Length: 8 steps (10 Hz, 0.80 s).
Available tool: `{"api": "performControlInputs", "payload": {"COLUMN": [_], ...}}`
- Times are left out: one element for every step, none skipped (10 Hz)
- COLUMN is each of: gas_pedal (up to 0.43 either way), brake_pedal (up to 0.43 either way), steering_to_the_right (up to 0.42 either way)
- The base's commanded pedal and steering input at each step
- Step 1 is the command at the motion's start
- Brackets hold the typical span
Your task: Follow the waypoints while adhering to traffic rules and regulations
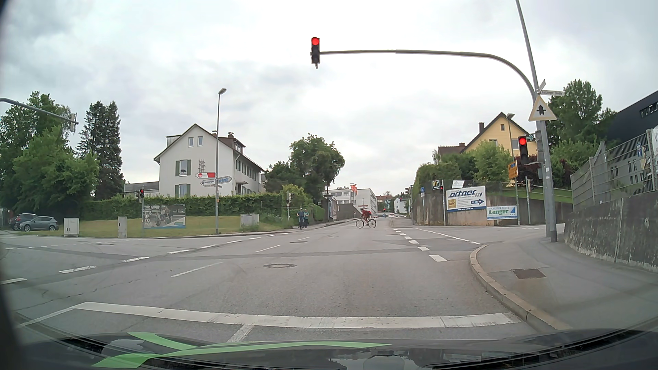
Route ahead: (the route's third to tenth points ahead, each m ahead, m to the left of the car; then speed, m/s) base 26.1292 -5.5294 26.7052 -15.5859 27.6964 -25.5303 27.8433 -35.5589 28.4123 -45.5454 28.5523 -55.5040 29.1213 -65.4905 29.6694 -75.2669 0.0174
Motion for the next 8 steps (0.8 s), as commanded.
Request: {"api": "performControlInputs", "payload": {"gas_pedal": [0.008, 0.008, 0.008, 0.008, 0.008, 0.008, 0.008, 0.008], "brake_pedal": [0.183, 0.183, 0.183, 0.183, 0.183, 0.183, 0.183, 0.183], "steering_to_the_right": [0.011, 0.011, 0.011, 0.011, 0.011, 0.011, 0.011, 0.011]}}
